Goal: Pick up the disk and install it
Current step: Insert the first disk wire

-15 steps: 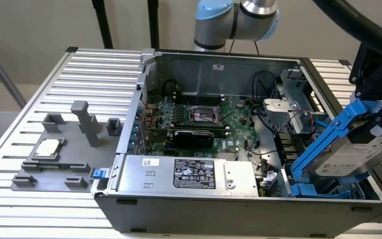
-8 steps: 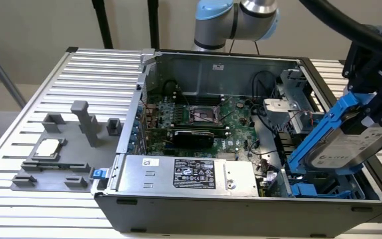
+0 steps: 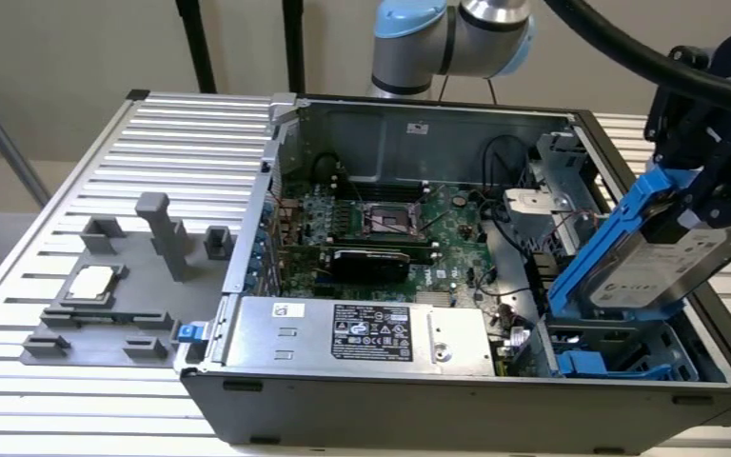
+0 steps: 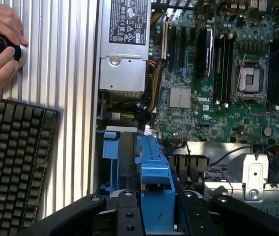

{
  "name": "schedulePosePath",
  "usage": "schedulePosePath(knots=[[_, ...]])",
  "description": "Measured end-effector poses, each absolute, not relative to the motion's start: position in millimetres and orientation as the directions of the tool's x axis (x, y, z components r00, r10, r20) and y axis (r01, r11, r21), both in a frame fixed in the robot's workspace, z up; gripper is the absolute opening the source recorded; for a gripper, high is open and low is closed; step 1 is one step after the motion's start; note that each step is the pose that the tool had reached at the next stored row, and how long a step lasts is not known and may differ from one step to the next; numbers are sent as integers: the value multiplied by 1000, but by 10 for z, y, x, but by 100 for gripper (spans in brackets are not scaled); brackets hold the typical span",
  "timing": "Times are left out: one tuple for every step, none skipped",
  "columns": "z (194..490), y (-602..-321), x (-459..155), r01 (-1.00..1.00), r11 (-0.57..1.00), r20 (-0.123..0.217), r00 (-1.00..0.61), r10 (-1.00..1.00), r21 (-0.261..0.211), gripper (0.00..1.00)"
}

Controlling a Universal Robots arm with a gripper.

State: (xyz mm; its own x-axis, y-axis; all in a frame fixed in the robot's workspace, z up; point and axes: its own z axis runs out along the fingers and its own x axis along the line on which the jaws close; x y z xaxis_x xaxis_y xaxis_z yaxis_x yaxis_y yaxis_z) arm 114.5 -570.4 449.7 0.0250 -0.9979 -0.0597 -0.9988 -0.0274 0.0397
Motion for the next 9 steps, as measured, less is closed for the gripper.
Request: schedulePosePath(knots=[[4479, -5702, 1148, -999, -27, -59, 25, -998, 40, 0], [4471, -5702, 1148, -999, -27, -59, 25, -998, 40, 0], [4471, -5701, 1148, -999, -27, -59, 25, -998, 40, 0], [4472, -5701, 1148, -999, -27, -59, 25, -998, 40, 0], [4481, -5701, 1149, -999, -27, -59, 25, -998, 40, 0], [4508, -5701, 1149, -999, -27, -59, 25, -998, 40, 0], [4549, -5701, 1149, -999, -27, -59, 25, -998, 40, 0], [4595, -5701, 1149, -999, -27, -59, 25, -998, 40, 0], [4641, -5702, 1149, -999, -27, -59, 25, -998, 40, 0]])
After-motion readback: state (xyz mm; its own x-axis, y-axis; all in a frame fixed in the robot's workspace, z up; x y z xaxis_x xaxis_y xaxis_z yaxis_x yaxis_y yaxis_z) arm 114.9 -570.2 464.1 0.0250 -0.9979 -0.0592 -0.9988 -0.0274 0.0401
